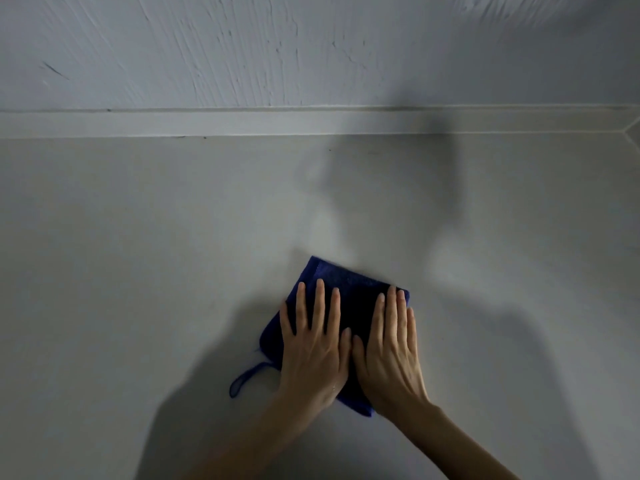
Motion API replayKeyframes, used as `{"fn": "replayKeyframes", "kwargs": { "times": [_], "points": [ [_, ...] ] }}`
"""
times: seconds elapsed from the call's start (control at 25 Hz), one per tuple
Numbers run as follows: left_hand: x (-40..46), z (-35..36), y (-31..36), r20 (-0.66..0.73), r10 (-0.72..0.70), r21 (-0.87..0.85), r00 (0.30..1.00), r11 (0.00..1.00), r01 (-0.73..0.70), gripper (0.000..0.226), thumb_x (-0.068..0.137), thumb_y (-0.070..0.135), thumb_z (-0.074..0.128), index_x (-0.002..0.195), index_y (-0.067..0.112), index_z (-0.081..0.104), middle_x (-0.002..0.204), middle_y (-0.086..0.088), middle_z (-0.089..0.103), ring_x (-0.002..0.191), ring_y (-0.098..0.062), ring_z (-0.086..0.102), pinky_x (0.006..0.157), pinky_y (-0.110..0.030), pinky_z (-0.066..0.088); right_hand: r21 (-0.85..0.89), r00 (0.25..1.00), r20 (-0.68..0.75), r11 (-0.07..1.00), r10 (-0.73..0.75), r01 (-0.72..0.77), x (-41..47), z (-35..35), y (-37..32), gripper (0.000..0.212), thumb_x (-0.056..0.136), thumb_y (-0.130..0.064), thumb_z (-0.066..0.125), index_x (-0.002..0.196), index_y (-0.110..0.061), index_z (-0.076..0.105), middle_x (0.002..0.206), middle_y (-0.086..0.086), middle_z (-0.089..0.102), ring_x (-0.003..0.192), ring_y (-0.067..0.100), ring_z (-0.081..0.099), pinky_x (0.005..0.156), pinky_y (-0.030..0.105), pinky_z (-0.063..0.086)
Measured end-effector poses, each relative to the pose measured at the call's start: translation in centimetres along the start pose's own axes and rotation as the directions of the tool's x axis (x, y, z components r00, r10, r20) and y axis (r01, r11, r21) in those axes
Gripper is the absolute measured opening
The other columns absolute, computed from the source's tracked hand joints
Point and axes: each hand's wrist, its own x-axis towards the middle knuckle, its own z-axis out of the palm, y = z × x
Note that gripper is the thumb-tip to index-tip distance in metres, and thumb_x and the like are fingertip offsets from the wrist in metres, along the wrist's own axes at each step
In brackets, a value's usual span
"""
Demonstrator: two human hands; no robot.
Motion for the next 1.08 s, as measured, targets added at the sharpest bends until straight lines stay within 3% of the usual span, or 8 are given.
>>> {"fn": "replayKeyframes", "kwargs": {
  "times": [0.2,0.28,0.36,0.56,0.68,0.84,0.96,1.08],
  "points": [
    [5.1,-0.1,0.2,-0.059,-0.038,-0.019,0.998,0.999,0.037,0.056,0.094,0.036,0.004,0.134,0.011,0.035,0.140,-0.016,0.044,0.128,-0.037,0.041,0.104,-0.055,0.033,-0.095,0.998,-0.002,0.994,-0.061,0.060,5.8,0.0,1.0,0.066,0.092,-0.038,-0.001,0.132,0.003,0.031,0.139,0.025,0.040,0.132,0.034,0.024,0.112,0.038,-0.003],
    [7.4,-0.1,0.4,-0.078,-0.057,-0.031,0.995,0.998,0.054,0.057,0.093,0.036,0.004,0.134,0.011,0.034,0.141,-0.016,0.043,0.129,-0.038,0.040,0.106,-0.055,0.024,-0.125,0.996,0.009,0.988,-0.091,0.092,8.5,0.0,1.4,0.068,0.092,-0.039,-0.002,0.130,0.002,0.037,0.137,0.023,0.044,0.132,0.032,0.031,0.116,0.046,0.007],
    [9.7,-0.3,0.5,-0.093,-0.070,-0.032,0.993,0.997,0.067,0.053,0.093,0.036,0.011,0.133,0.010,0.036,0.139,-0.016,0.045,0.127,-0.038,0.042,0.104,-0.056,0.033,-0.149,0.994,0.033,0.983,-0.107,0.110,11.1,-0.2,1.6,0.070,0.092,-0.040,-0.004,0.129,0.000,0.040,0.137,0.021,0.046,0.129,0.033,0.039,0.108,0.052,0.021],
    [15.1,-1.0,0.7,-0.118,-0.094,-0.027,0.989,0.995,0.091,0.055,0.085,0.035,0.026,0.130,0.008,0.041,0.136,-0.018,0.049,0.124,-0.038,0.045,0.094,-0.060,0.040,-0.069,0.978,0.082,0.978,-0.193,0.199,17.0,-0.8,2.4,0.074,0.080,-0.047,-0.007,0.142,-0.008,0.006,0.155,0.013,0.008,0.143,0.025,0.002,0.109,0.041,-0.011],
    [18.0,-1.4,0.7,-0.135,-0.061,-0.005,0.989,0.998,0.061,0.056,0.084,0.035,0.025,0.130,0.006,0.040,0.138,-0.018,0.046,0.128,-0.039,0.041,0.097,-0.061,0.036,-0.071,0.975,0.078,0.975,-0.206,0.212,20.1,-0.9,2.7,0.077,0.075,-0.047,-0.008,0.143,-0.012,0.003,0.156,0.009,0.004,0.144,0.021,-0.002,0.109,0.041,-0.014],
    [21.7,-2.2,0.9,-0.167,-0.043,0.031,0.985,0.998,0.049,0.058,0.085,0.033,0.019,0.133,0.004,0.036,0.144,-0.017,0.038,0.135,-0.038,0.029,0.106,-0.061,0.018,-0.129,0.961,0.101,0.954,-0.257,0.269,24.4,-0.9,3.1,0.081,0.070,-0.046,-0.015,0.143,-0.014,0.000,0.156,0.005,0.002,0.143,0.017,-0.004,0.112,0.044,-0.012],
    [24.1,-2.9,0.7,-0.140,-0.025,0.025,0.990,0.999,0.029,0.062,0.088,0.034,0.005,0.140,0.001,0.009,0.153,-0.018,0.009,0.142,-0.033,-0.003,0.110,-0.048,-0.013,-0.138,0.950,0.112,0.942,-0.291,0.305,27.4,-0.8,3.4,0.081,0.069,-0.047,-0.015,0.143,-0.015,0.000,0.156,0.004,0.001,0.143,0.016,-0.005,0.113,0.045,-0.009],
    [26.7,-3.5,0.3,-0.120,-0.003,0.030,0.993,1.000,0.007,0.058,0.094,0.030,0.015,0.139,-0.003,0.001,0.153,-0.022,-0.001,0.141,-0.033,-0.012,0.113,-0.041,-0.016,-0.124,0.945,0.132,0.940,-0.301,0.317,29.9,-0.7,3.5,0.083,0.068,-0.049,-0.015,0.143,-0.017,0.000,0.156,0.003,0.000,0.143,0.016,-0.005,0.114,0.045,-0.007]
  ]
}}
